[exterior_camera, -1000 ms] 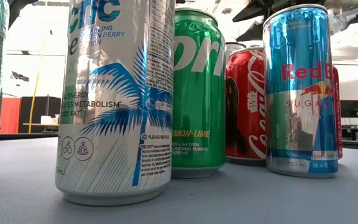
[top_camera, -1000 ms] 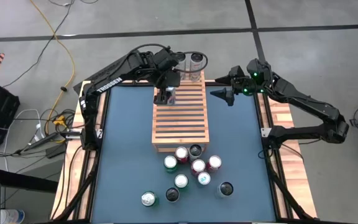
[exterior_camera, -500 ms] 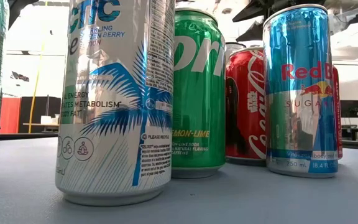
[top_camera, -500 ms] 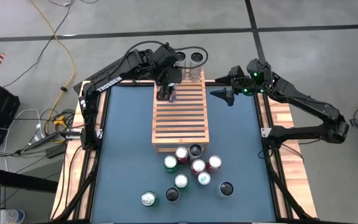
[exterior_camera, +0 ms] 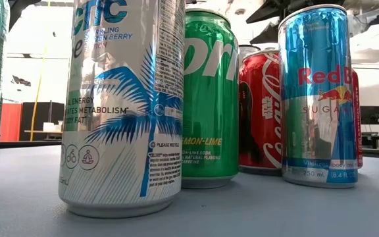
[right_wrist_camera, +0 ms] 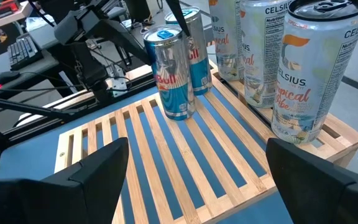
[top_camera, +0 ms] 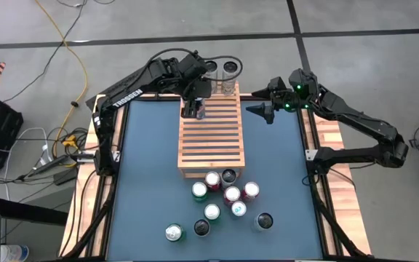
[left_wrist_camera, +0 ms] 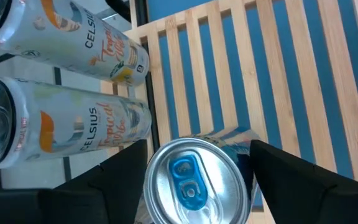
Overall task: Place canned beverage on shelf
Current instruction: Put the left blue soda can on the shelf aligned with the other blue soda cans
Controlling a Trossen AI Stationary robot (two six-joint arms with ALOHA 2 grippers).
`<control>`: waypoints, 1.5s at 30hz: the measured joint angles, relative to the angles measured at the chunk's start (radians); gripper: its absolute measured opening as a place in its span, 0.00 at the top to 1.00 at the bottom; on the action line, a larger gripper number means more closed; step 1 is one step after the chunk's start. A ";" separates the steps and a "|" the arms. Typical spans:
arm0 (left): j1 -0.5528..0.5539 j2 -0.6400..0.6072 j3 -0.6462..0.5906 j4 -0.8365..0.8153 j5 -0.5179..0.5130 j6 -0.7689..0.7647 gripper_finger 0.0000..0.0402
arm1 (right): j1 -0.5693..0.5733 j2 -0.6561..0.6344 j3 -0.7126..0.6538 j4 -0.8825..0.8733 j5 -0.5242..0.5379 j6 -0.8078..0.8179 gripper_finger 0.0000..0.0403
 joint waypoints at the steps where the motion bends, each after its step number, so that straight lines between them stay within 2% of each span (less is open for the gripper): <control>1: 0.000 0.000 0.000 -0.005 -0.001 -0.001 0.37 | 0.000 0.000 0.000 0.000 0.000 0.000 0.10; 16: -0.002 0.000 0.000 0.013 -0.006 0.010 0.60 | 0.000 0.000 0.000 0.000 0.000 0.000 0.10; 20: -0.011 0.000 0.000 0.031 -0.013 0.003 0.62 | 0.000 0.000 0.000 0.000 0.000 0.000 0.10; 25: -0.037 0.001 0.010 0.048 -0.003 -0.021 0.60 | 0.000 0.000 0.000 -0.001 0.000 0.001 0.10; 30: -0.073 -0.004 0.042 0.049 -0.014 -0.058 0.54 | 0.001 0.000 0.000 -0.001 0.000 0.000 0.10; 36: -0.124 -0.065 0.056 0.036 -0.142 -0.122 0.43 | 0.027 0.055 0.002 0.039 0.003 0.005 0.10; 41: -0.171 -0.140 0.056 0.021 -0.186 -0.206 0.38 | 0.108 0.158 0.001 0.246 0.005 -0.030 0.10; 45: -0.195 -0.185 0.056 0.013 -0.188 -0.293 0.38 | 0.155 0.231 0.001 0.465 0.077 -0.071 0.10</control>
